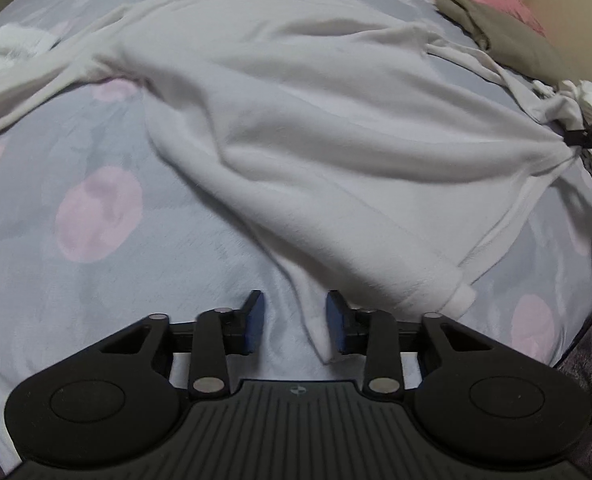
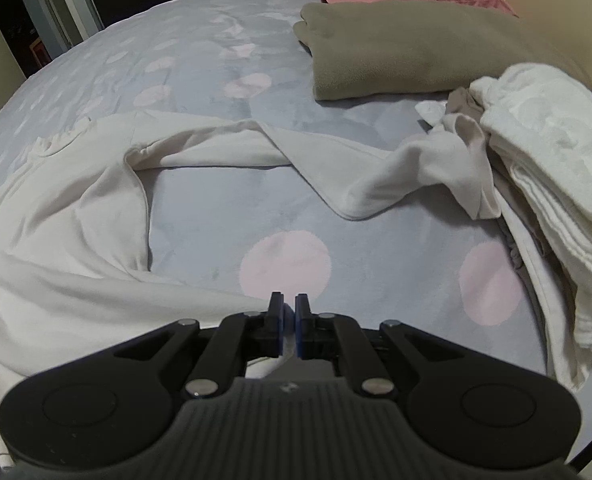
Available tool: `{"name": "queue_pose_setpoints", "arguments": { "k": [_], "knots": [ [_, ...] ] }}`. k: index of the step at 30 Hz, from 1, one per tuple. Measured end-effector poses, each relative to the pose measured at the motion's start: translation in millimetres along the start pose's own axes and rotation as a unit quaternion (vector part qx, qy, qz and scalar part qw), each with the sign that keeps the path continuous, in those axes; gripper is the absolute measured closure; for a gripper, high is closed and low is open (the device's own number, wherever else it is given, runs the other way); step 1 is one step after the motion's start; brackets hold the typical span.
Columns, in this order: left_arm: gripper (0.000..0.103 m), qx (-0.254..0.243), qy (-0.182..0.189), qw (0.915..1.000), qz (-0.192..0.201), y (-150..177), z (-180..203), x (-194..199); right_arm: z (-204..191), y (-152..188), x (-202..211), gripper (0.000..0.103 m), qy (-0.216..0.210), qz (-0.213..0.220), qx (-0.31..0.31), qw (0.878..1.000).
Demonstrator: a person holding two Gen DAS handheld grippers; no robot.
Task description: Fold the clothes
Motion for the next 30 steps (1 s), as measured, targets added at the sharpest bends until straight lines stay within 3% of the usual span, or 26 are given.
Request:
{"name": "queue_pose_setpoints", "arguments": {
  "k": [1,5,12,17,24,30],
  "knots": [
    [0.096,-0.006,0.005,1.0000,0.000,-0.2,2.5,-0.4,-0.3,0.7,-0.5,0.097,-0.002,-0.001,0.000,1.000],
    [0.100,-0.015,0.000,0.9998,0.009,-1.0,5.7,11.4,-3.1,3.1,-1.3,0.097,-0.006,-0.004,0.009,1.000],
    [0.101,0.011,0.014,0.9990,0.040,-6.6,-4.0,59.5,-9.3,5.7,16.8,0.097,-0.037,0.005,0.030,0.999],
    [0.101,0.044,0.025,0.9945,0.092,-18.1,-20.1,124.1,-9.4,5.4,50.9,0.097,-0.088,0.013,0.025,0.996],
    [0.101,0.048,-0.017,0.9917,0.118,-21.2,-38.0,206.1,-3.3,8.3,105.1,0.097,-0.171,0.012,0.009,0.985],
    [0.102,0.027,-0.049,0.9946,0.087,-4.3,-38.0,229.6,-0.1,25.6,146.8,0.097,-0.202,0.001,0.026,0.979]
  ]
}}
Point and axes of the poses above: each gripper's, at about its wrist camera, not at the fingertips, and x roughly against the way its jaws point, z to its right, y to its underside, the point moved 2 cm from there along -x, roughly the way its jaws point, and after that the axes turned 8 degrees about y, right-handed, at the moved point
